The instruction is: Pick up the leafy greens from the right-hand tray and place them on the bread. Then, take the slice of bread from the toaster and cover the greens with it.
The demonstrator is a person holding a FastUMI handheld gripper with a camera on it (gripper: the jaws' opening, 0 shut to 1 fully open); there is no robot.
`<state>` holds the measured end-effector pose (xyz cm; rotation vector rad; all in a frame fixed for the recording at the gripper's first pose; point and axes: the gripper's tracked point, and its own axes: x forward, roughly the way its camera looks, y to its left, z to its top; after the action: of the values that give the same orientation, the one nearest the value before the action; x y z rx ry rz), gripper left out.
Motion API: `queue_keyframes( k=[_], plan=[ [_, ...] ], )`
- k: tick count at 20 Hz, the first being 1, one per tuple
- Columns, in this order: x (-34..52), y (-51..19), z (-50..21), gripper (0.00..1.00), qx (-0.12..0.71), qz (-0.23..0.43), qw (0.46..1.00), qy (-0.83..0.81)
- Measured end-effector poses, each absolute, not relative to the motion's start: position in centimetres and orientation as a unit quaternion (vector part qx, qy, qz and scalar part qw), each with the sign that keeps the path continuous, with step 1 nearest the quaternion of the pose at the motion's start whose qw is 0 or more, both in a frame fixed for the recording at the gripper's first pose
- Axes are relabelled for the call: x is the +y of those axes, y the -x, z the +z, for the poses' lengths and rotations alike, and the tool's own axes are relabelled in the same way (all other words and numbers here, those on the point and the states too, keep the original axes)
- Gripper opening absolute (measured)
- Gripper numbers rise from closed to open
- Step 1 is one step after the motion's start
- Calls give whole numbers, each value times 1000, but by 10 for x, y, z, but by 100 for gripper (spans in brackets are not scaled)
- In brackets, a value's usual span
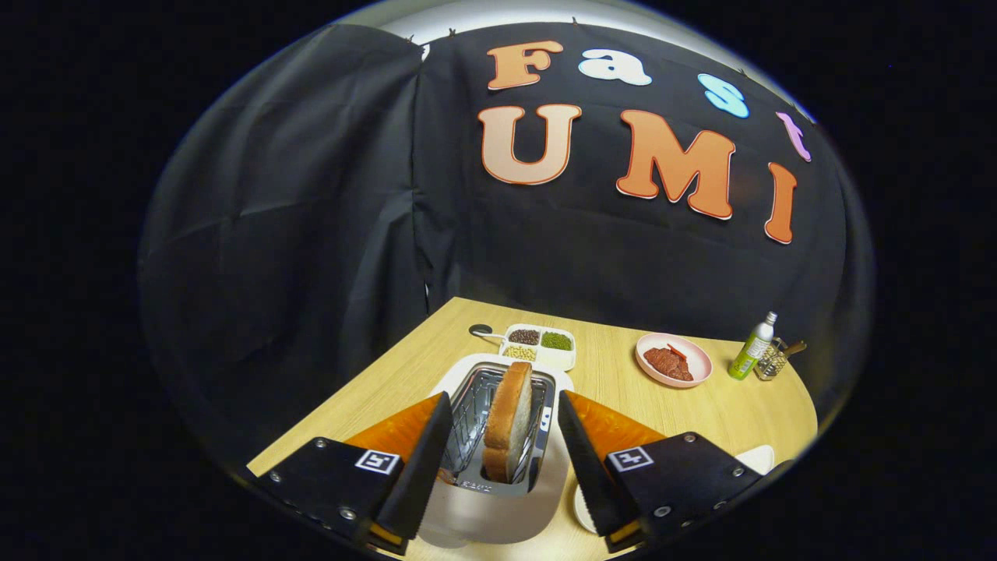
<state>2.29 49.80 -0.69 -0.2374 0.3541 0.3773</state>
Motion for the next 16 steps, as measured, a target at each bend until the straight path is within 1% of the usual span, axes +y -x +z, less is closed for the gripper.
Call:
queue_keyframes(
  k=[1,2,3,4,7,9,11,16],
  plan=[
    [500,-23,-13,74,181,188,958,116],
    [502,-23,-19,70,190,189,957,114],
    [503,-24,-23,62,196,190,955,115],
    [502,-25,-27,58,201,187,954,119],
    [494,-27,-30,23,205,174,955,124],
    [495,-27,-30,16,206,175,956,116],
    [494,-28,-23,14,199,178,957,111],
    [493,-23,5,14,171,187,963,94]
  ],
)
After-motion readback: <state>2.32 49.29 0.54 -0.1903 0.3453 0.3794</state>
